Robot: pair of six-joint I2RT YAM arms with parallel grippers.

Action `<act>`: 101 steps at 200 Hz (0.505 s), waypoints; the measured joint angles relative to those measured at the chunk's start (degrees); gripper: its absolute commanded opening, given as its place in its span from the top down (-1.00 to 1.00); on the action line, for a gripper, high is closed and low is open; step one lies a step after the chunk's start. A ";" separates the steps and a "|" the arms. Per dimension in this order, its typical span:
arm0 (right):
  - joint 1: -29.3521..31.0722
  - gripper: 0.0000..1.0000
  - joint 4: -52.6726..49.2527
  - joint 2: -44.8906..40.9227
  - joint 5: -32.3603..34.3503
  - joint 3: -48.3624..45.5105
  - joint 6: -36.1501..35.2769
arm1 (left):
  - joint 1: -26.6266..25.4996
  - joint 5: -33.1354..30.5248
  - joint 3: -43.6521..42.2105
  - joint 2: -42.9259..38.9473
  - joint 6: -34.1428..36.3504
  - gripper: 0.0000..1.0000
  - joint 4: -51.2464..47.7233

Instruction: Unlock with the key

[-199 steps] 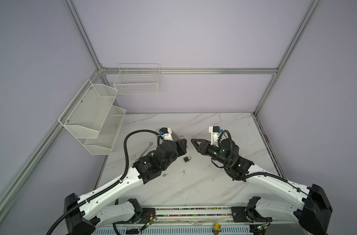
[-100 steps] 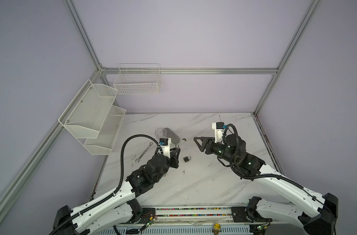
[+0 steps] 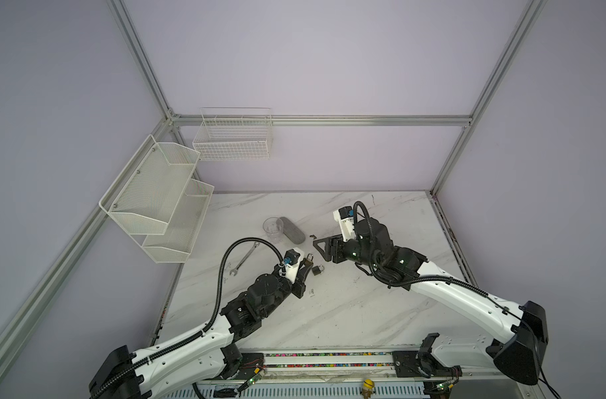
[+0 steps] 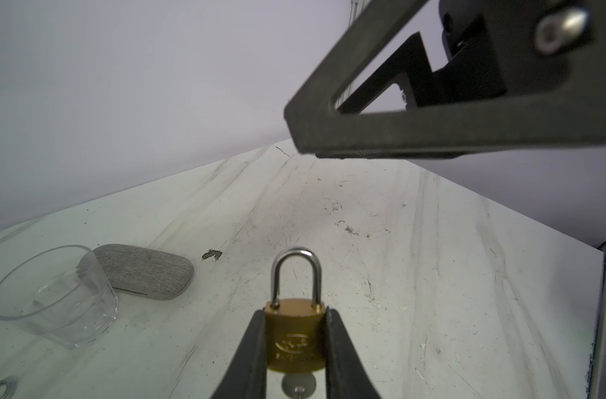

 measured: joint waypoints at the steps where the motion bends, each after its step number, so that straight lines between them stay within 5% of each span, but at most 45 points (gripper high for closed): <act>1: 0.04 -0.35 -0.02 0.02 0.00 0.04 -0.02 | 0.00 0.02 -0.02 0.02 0.02 1.00 0.09; 101: 3.41 -0.36 -5.57 5.27 3.41 5.53 -4.31 | 0.00 -0.09 -0.35 -0.17 0.20 1.00 1.16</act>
